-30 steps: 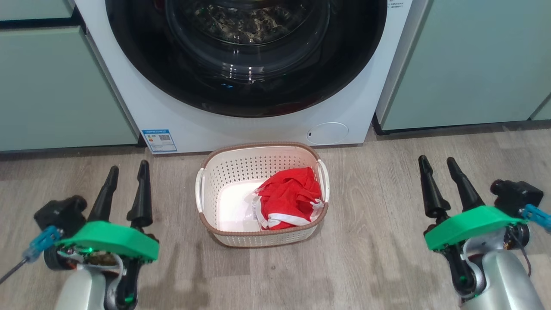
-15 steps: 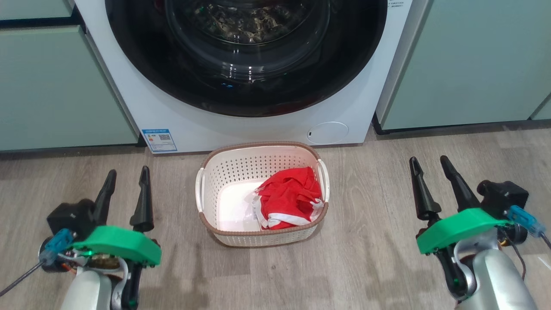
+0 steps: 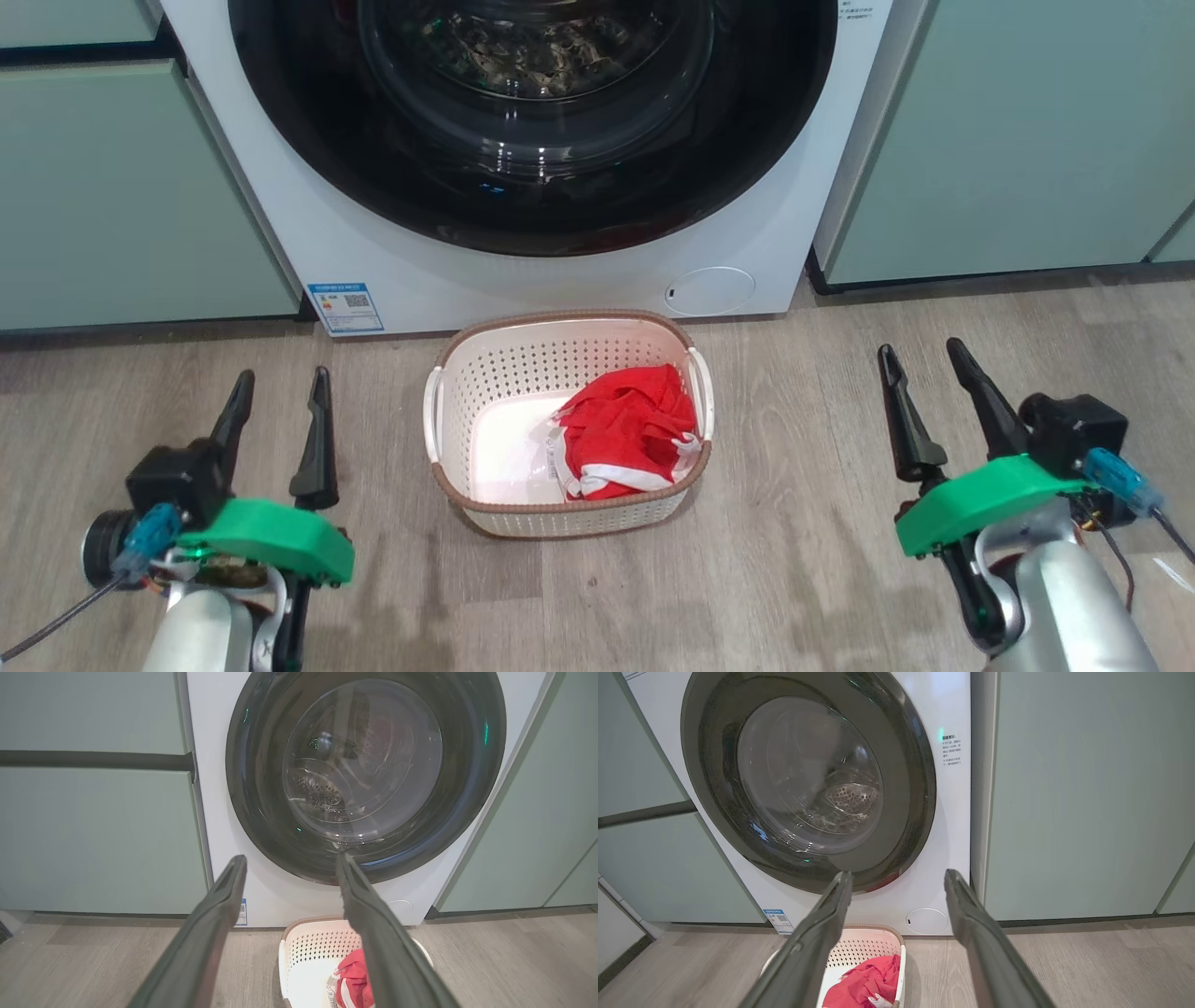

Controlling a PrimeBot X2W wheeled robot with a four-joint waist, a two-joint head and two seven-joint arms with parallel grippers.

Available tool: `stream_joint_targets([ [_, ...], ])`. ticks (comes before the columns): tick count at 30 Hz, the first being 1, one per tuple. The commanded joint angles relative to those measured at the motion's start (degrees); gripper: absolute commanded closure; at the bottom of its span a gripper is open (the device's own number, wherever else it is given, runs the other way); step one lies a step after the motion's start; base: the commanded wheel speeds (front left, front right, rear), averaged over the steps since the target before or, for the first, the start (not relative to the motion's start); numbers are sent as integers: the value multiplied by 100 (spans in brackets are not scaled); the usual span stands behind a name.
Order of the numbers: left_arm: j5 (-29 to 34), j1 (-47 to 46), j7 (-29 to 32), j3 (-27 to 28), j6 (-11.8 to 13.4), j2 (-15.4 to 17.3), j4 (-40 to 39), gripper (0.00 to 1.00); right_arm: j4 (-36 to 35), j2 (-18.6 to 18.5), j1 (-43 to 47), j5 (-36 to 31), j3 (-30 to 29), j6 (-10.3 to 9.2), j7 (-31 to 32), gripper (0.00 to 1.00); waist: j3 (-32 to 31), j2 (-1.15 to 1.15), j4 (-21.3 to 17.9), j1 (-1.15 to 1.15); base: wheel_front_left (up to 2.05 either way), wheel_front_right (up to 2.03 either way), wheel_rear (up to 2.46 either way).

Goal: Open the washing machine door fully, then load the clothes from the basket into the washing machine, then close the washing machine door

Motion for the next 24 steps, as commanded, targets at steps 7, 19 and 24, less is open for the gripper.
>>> stream_joint_targets([
  [7,450,-390,-178,171,23,92,-111,0,-148,10,-363,-434,162,-1,-184,0,33,0,0,0,0,0,0],
  [19,309,-414,-139,176,40,94,-27,0,-81,10,-398,-309,163,-1,-205,0,59,0,-13,0,0,0,0],
  [24,265,-418,-133,173,61,101,-11,0,-77,10,-413,-298,172,-1,-217,0,73,0,-13,0,0,0,0],
])
